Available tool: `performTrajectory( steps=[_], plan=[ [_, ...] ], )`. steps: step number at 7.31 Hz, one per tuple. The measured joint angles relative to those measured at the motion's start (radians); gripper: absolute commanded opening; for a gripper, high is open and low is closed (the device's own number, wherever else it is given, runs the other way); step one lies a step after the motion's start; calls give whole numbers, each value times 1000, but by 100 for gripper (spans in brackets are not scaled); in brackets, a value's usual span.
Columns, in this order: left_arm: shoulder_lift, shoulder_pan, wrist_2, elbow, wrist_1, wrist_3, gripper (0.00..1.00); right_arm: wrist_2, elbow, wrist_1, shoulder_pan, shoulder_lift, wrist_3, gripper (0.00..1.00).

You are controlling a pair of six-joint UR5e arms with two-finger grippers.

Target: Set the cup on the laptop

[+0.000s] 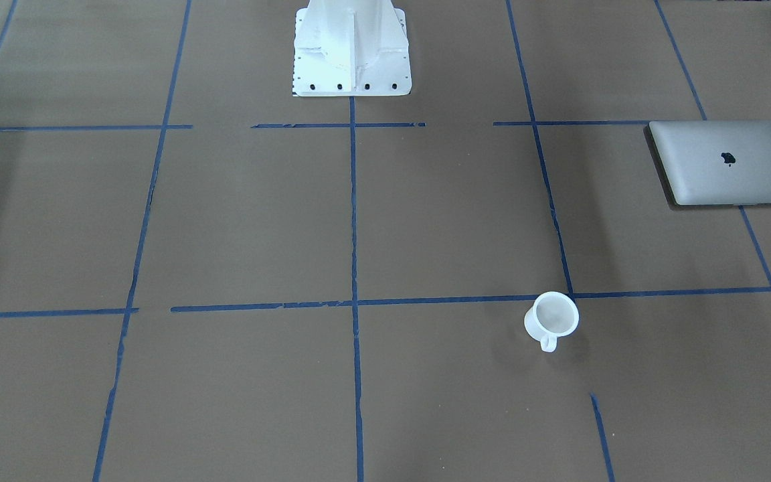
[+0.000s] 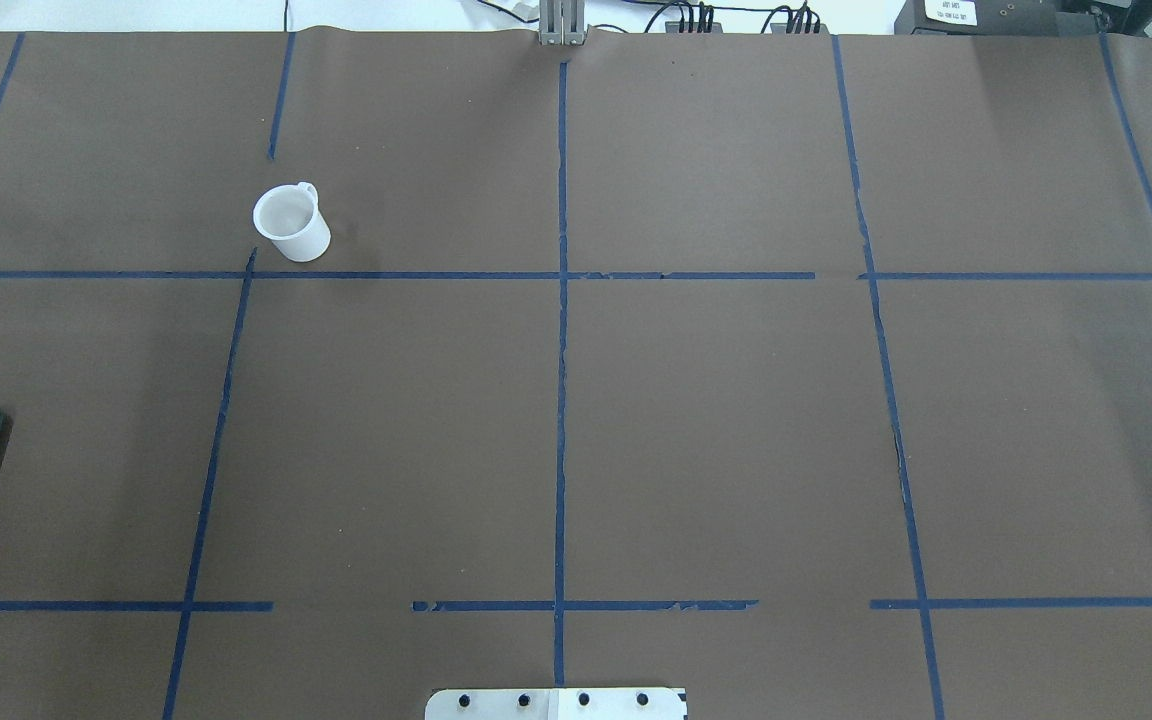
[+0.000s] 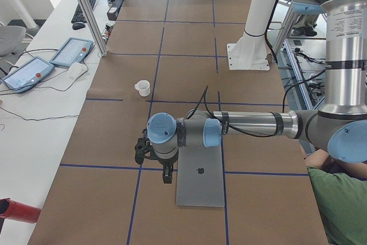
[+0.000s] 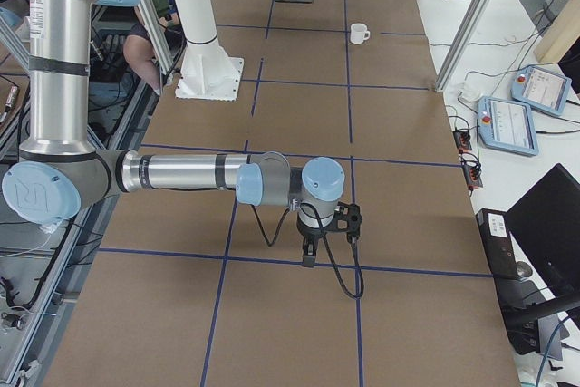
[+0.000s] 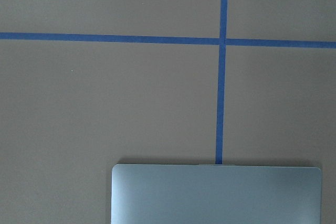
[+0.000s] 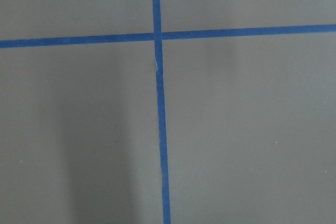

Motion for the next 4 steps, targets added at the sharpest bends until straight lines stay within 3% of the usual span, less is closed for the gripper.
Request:
performTrajectory(
  steps=[4],
  plan=[
    [-74, 39, -4, -38, -7, -13, 100, 0, 0, 0, 0, 0, 0, 100]
  ],
)
